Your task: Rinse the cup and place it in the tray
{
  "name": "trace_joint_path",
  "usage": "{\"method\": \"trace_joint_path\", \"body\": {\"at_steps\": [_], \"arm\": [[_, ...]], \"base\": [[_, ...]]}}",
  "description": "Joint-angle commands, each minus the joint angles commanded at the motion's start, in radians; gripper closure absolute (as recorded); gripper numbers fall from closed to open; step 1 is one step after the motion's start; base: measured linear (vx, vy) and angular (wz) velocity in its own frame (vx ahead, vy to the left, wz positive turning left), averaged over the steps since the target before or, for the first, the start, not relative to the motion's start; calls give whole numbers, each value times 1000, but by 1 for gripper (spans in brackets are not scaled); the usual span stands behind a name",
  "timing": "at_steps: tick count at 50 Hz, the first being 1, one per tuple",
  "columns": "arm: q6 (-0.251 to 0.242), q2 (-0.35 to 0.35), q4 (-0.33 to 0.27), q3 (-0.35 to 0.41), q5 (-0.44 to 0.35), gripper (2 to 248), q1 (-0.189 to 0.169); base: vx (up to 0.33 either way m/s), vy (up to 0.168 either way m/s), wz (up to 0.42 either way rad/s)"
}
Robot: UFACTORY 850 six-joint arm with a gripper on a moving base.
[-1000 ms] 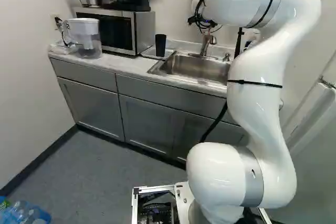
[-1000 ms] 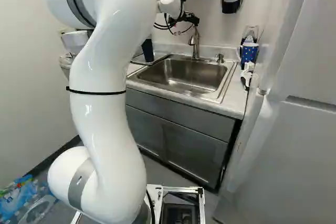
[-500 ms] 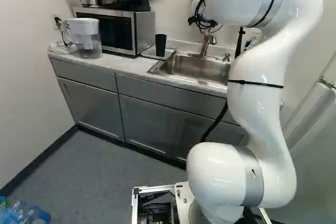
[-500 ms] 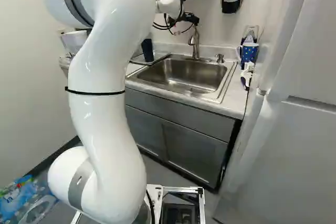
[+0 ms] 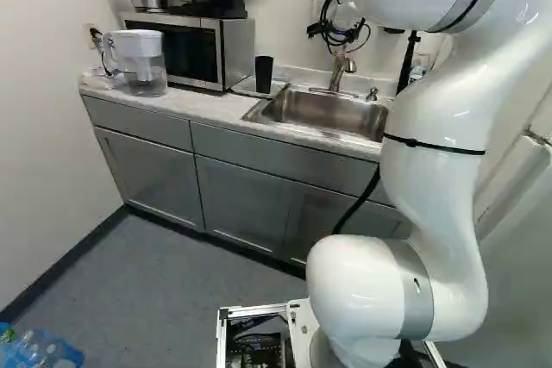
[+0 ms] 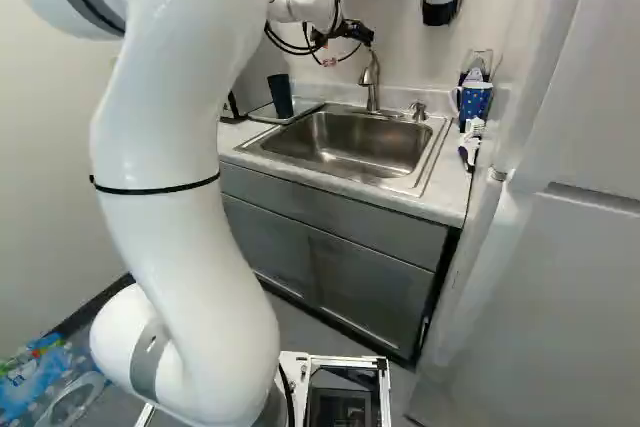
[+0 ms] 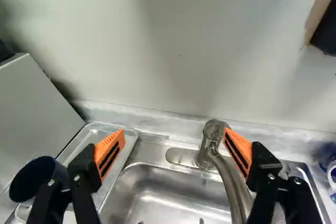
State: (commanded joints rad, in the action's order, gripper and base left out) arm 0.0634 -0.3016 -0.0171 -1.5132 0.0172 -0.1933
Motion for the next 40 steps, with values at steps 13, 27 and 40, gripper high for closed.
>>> {"method": "trace_joint_path", "body": {"at_steps": [13, 27, 40], "arm": [[0, 72, 0, 82, 0, 3, 10], [0, 150, 0, 167, 0, 3, 21], [0, 221, 0, 243, 9, 3, 27]], "base": [[0, 0, 0], [0, 0, 0], [0, 0, 0]]}}
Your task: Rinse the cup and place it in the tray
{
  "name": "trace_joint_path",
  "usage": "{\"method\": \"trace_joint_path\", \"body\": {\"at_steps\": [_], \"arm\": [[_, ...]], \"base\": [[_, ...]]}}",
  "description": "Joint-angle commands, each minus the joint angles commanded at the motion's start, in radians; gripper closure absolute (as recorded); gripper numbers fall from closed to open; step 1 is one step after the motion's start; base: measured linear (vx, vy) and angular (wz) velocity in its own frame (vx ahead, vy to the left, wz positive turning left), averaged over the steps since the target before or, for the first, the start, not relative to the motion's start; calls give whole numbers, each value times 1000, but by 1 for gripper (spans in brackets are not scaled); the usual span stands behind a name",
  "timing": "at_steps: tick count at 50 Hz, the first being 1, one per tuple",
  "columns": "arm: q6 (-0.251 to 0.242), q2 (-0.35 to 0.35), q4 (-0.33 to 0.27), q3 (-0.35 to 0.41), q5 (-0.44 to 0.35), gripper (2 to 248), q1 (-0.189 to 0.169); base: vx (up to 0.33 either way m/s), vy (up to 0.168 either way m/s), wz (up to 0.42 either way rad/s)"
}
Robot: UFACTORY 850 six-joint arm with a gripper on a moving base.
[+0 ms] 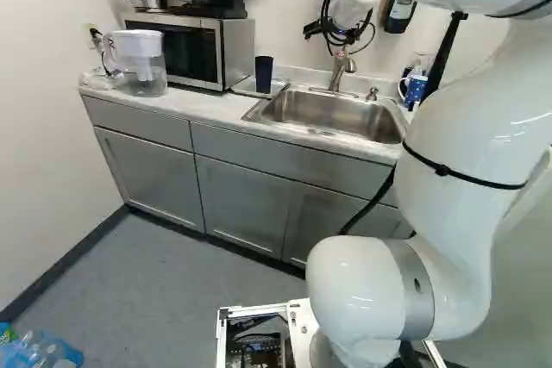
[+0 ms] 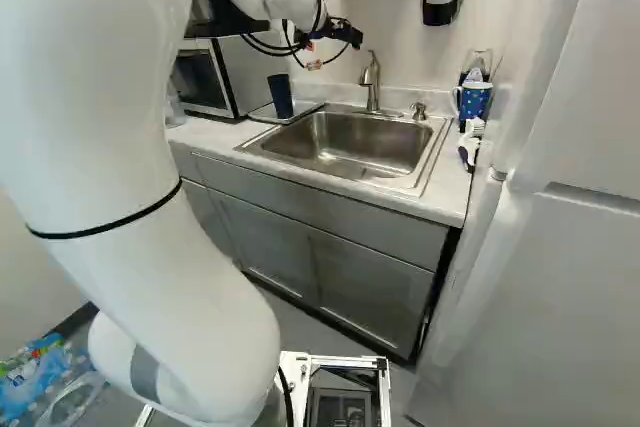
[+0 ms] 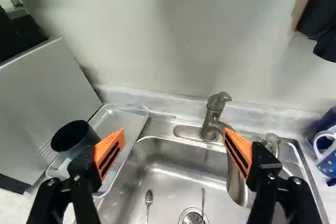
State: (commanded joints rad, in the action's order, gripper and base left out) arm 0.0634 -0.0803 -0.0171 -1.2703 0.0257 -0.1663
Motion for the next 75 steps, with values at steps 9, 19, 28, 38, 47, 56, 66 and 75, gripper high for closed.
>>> {"method": "trace_joint_path", "body": {"at_steps": [9, 19, 28, 38, 47, 56, 66, 75], "arm": [[0, 48, 0, 49, 29, 3, -1], [0, 94, 0, 96, 74, 3, -5], [0, 123, 0, 124, 120, 3, -8], [0, 140, 0, 141, 173, 3, -13], [0, 153, 0, 153, 223, 3, -20], [0, 164, 0, 164, 273, 3, -30], [0, 176, 0, 176, 329, 3, -42], [0, 187, 0, 186, 379, 3, -54]], "base": [[0, 0, 0], [0, 0, 0], [0, 0, 0], [0, 0, 0], [0, 0, 0], [0, 0, 0], [0, 0, 0], [0, 0, 0]]}}
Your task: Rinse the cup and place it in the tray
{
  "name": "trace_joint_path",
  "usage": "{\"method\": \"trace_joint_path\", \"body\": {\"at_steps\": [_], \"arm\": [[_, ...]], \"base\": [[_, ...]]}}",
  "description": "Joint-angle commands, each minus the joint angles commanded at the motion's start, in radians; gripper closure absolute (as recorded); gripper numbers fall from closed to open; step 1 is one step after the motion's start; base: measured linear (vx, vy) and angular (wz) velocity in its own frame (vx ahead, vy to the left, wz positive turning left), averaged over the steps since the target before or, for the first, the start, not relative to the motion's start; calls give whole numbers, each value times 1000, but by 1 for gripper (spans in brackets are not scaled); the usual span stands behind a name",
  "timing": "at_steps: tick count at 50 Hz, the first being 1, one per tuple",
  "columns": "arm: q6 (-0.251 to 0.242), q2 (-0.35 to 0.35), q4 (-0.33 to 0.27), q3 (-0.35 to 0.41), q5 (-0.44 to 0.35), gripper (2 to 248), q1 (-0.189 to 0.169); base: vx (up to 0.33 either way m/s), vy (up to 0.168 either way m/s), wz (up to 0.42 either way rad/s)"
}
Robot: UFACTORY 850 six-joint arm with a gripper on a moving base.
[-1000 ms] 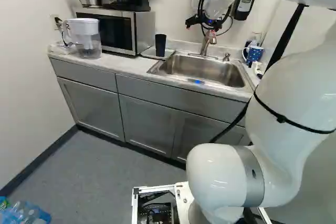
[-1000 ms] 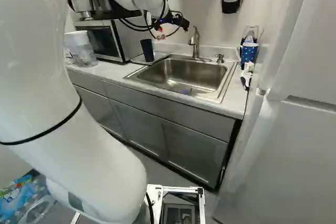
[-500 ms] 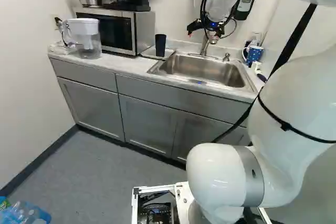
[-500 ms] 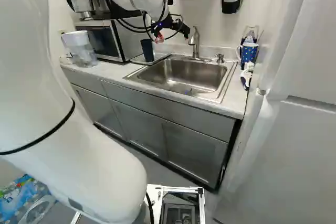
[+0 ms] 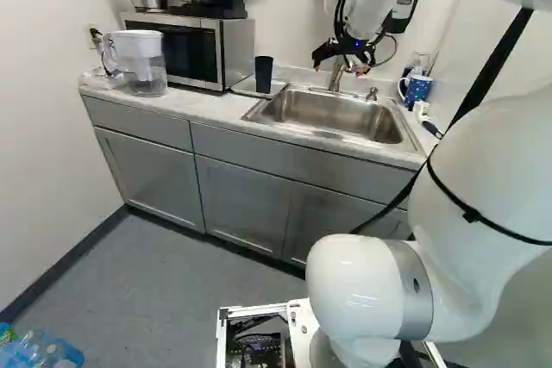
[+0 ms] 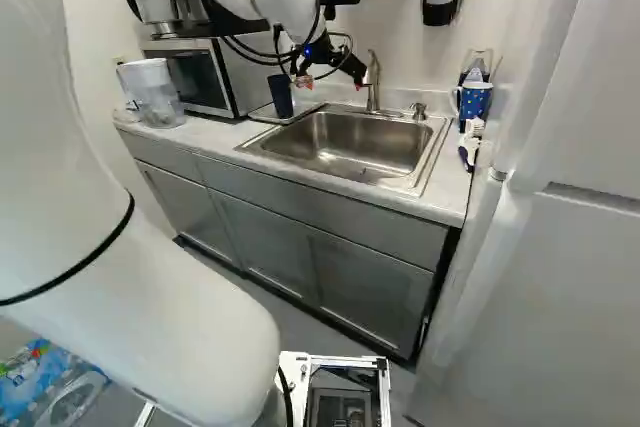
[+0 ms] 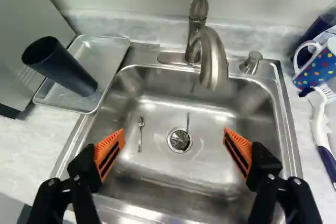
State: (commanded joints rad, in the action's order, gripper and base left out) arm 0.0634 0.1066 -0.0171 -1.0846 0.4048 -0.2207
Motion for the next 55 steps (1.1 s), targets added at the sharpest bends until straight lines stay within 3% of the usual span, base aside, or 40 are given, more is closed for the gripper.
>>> {"method": "trace_joint_path", "body": {"at_steps": [18, 55], "arm": [[0, 19, 0, 18, 87, 3, -25], [0, 19, 0, 18, 87, 3, -25]], "base": [[0, 0, 0], [0, 0, 0]]}}
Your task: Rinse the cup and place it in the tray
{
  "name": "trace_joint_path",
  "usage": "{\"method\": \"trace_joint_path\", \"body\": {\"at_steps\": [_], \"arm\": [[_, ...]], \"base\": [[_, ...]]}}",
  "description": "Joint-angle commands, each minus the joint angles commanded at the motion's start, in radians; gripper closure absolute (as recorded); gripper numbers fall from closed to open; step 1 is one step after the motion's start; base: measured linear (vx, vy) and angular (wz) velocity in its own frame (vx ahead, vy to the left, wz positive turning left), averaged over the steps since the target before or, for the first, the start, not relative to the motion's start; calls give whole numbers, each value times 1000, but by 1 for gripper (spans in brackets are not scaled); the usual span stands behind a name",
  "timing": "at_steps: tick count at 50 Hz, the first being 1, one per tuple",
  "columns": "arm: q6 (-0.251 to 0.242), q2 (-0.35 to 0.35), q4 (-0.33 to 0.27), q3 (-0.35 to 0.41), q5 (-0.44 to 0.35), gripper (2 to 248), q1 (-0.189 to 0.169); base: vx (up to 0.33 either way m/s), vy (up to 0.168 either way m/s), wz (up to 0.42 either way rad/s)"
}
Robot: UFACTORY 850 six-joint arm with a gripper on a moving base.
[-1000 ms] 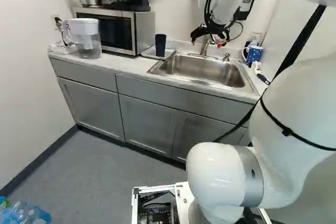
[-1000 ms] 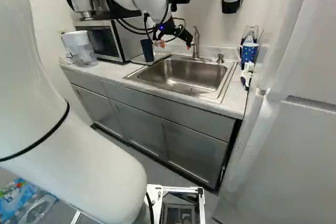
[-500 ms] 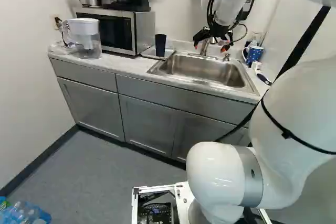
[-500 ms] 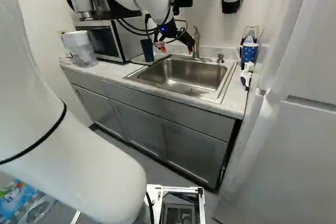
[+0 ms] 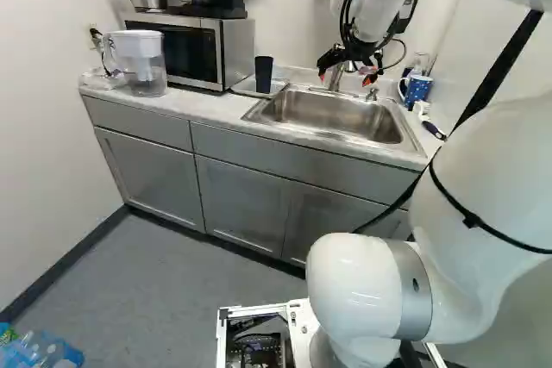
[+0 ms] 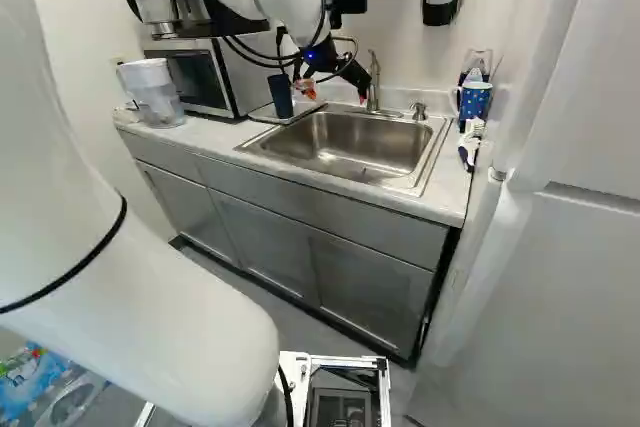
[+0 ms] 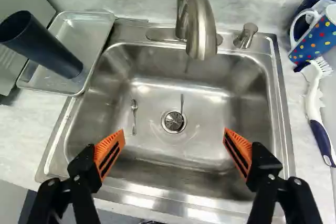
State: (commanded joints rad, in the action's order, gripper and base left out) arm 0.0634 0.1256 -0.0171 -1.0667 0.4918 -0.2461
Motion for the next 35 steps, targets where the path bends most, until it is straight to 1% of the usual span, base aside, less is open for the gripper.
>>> {"method": "trace_joint_path", "body": {"at_steps": [26, 35], "arm": [[0, 0, 0, 0, 0, 3, 0], [0, 0, 0, 0, 0, 3, 0]], "base": [[0, 0, 0], [-59, 8, -7]]}}
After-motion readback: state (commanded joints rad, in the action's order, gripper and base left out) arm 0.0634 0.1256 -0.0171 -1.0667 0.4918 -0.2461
